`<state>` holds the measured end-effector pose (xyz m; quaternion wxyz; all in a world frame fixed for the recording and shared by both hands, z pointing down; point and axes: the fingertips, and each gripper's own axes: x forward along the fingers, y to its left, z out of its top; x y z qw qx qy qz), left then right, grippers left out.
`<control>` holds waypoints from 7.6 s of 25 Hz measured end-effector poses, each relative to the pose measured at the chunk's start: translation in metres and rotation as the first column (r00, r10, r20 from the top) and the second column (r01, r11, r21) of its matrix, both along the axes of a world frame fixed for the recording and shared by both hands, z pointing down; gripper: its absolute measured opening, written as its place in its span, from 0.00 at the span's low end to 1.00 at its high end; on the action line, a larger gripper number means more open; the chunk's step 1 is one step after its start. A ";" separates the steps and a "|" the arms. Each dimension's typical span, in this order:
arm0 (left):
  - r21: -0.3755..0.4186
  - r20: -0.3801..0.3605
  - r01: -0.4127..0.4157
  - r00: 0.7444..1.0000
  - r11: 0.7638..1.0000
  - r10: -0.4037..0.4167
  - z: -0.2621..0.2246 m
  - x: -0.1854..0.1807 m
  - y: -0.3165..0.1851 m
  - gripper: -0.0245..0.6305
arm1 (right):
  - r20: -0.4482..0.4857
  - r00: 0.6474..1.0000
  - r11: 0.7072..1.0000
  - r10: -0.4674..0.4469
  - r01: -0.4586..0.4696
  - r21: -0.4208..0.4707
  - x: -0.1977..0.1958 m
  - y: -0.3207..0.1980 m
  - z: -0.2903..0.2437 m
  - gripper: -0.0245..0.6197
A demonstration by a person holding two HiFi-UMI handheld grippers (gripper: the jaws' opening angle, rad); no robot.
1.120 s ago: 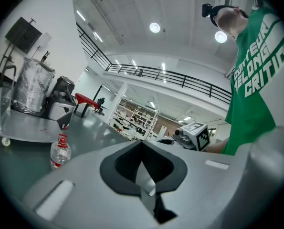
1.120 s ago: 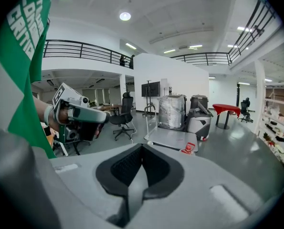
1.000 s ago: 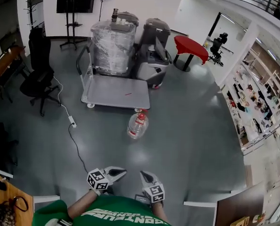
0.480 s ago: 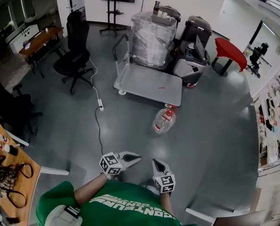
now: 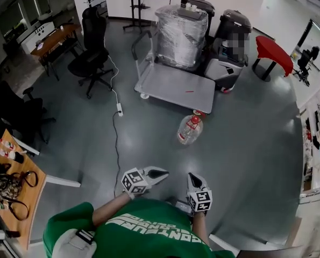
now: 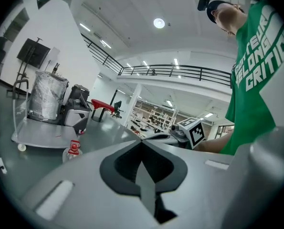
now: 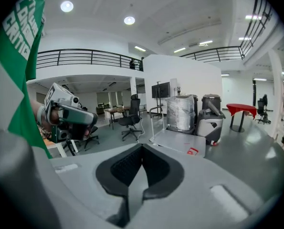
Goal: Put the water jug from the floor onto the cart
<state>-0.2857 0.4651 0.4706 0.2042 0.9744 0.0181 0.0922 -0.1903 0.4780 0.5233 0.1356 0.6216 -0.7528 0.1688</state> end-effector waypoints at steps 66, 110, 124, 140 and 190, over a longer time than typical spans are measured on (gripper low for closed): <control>-0.059 -0.008 -0.079 0.997 0.995 0.079 0.017 0.146 -0.027 0.06 | -0.004 0.998 0.994 0.066 -0.066 -0.083 0.116 -0.008 0.027 0.03; -0.109 -0.006 -0.092 0.996 0.990 0.092 0.035 0.099 -0.272 0.06 | -0.074 0.976 0.963 -0.202 0.185 -0.194 -0.003 -0.245 0.043 0.03; -0.120 0.013 -0.098 0.995 0.988 0.100 0.027 0.165 -0.309 0.06 | -0.092 0.965 0.954 -0.246 0.224 -0.201 0.063 -0.298 0.040 0.03; -0.113 0.034 -0.094 0.995 0.989 0.099 0.013 0.282 -0.326 0.06 | -0.065 0.968 0.957 -0.242 0.227 -0.182 0.189 -0.321 0.035 0.03; -0.159 0.005 -0.154 0.988 0.975 0.157 0.030 0.405 -0.523 0.05 | -0.111 0.973 0.952 -0.202 0.168 -0.256 0.317 -0.518 0.039 0.03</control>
